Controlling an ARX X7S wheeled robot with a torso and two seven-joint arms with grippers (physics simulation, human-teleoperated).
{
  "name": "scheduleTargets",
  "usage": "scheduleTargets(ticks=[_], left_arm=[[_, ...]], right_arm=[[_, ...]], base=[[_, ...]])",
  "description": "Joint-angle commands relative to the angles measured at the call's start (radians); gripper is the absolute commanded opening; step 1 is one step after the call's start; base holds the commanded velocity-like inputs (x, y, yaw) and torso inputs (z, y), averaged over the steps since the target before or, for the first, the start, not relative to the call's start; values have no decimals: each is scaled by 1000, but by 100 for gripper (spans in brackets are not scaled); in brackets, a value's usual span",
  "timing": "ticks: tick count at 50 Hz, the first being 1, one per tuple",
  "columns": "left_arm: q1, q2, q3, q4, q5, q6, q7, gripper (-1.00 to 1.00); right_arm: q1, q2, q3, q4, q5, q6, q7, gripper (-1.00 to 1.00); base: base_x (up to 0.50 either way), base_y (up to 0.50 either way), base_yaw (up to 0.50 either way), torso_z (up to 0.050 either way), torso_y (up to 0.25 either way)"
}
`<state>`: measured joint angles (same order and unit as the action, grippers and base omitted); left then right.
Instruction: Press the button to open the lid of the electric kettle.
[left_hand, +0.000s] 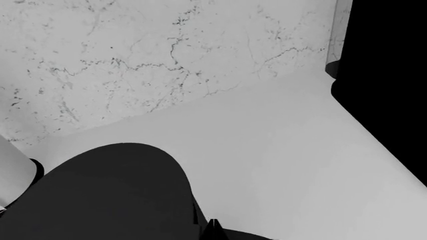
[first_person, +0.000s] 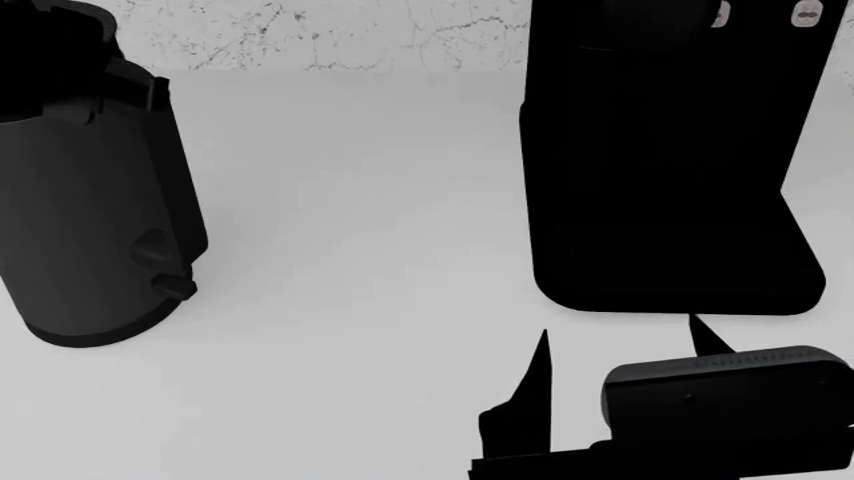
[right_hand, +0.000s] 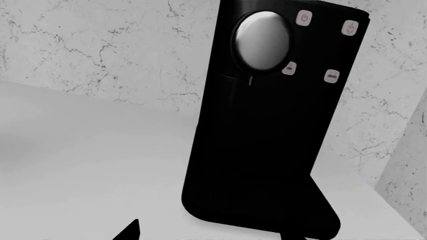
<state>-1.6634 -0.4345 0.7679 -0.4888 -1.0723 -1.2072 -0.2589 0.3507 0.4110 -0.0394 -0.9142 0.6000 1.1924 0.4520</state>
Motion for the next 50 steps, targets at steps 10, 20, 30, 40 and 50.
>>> scheduleTargets(ticks=[10, 20, 30, 40, 50], left_arm=[[148, -23, -13, 123, -100, -43, -88, -100], [201, -28, -75, 244, -220, -99, -180, -100], [254, 0, -150, 371, -380, -135, -304, -100], [279, 19, -130, 367, -366, -107, -274, -100], [302, -6, -116, 359, -342, -88, -267, -100]], right_arm=[[-7, 11, -5, 8, 8, -11, 6, 100], [-7, 17, -1, 7, 17, -11, 9, 100], [-6, 21, -4, 8, 24, -10, 14, 100], [-10, 29, -2, 14, 27, -18, 14, 100], [-8, 30, -5, 12, 35, -14, 22, 100]], base=[[1, 0, 0, 0, 0], [-2, 0, 2, 0, 0], [-1, 0, 1, 0, 0], [-1, 0, 0, 0, 0], [4, -2, -5, 0, 0]])
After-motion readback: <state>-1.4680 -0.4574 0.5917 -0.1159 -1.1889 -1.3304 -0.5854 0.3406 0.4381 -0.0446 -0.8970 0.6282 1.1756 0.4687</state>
